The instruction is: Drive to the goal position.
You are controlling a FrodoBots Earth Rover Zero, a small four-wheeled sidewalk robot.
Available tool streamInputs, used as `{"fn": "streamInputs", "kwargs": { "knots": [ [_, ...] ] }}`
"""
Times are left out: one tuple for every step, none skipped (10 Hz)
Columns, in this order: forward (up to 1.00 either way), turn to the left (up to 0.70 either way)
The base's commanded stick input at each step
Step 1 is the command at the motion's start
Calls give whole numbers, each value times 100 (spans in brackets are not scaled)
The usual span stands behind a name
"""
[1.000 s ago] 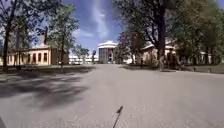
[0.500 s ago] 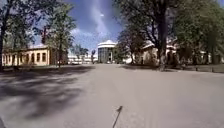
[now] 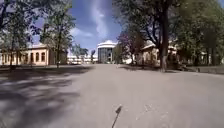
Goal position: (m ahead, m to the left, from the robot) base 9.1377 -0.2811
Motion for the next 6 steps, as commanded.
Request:
{"fn": "streamInputs", "kwargs": {
  "knots": [
    [70,6],
    [70,6],
    [70,24],
    [70,41],
    [70,37],
    [70,6]
  ]
}}
